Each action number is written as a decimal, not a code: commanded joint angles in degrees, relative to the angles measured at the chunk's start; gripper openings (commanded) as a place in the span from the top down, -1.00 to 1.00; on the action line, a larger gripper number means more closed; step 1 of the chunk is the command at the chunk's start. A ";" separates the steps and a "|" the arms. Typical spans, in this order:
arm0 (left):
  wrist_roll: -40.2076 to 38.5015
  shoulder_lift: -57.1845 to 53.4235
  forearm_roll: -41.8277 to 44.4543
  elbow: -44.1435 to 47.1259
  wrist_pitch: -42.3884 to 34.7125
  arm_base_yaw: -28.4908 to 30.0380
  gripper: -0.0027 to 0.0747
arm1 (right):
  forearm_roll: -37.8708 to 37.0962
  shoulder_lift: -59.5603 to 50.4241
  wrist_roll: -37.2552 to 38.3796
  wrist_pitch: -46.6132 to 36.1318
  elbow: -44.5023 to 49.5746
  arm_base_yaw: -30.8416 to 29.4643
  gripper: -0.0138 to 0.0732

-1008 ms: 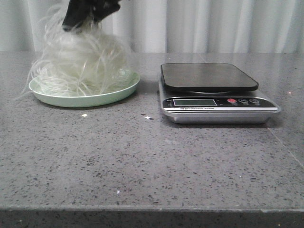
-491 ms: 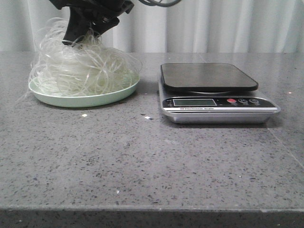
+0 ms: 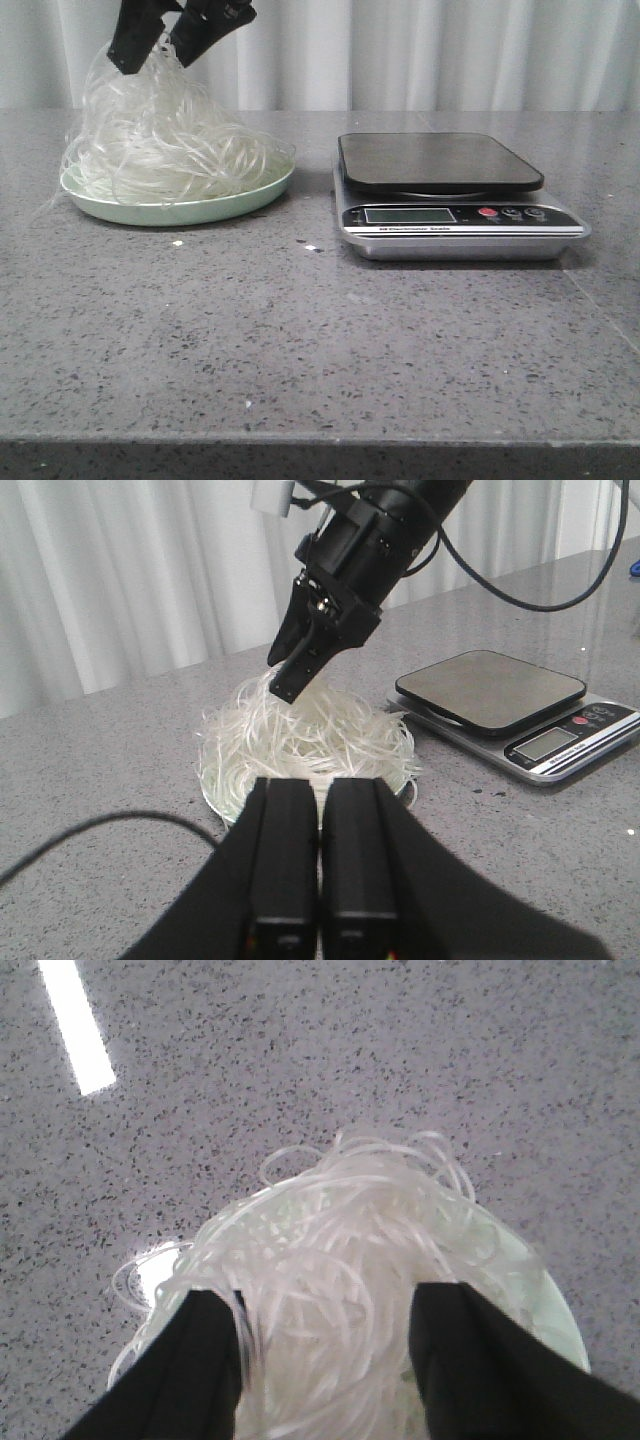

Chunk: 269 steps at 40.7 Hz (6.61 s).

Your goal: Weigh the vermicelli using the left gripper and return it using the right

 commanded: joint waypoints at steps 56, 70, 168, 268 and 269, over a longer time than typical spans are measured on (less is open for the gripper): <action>-0.35 0.61 0.81 -1.42 -3.93 0.02 0.58 | -9.48 -18.75 16.25 -24.87 15.94 -12.06 0.33; -0.35 0.61 0.90 -1.42 -3.93 0.02 0.58 | -9.53 -38.96 16.25 -36.13 42.27 -12.12 0.33; 9.42 0.61 -14.70 8.65 -19.13 20.59 0.58 | -9.53 -105.44 16.19 -44.34 103.56 -12.12 0.34; 12.78 -8.16 -18.50 23.77 -24.85 37.75 0.58 | -13.39 -105.38 20.99 -47.58 106.80 -27.67 0.34; 12.78 -8.16 -18.50 23.77 -24.85 37.75 0.58 | -13.39 -105.38 21.65 -47.58 107.26 -28.98 0.34</action>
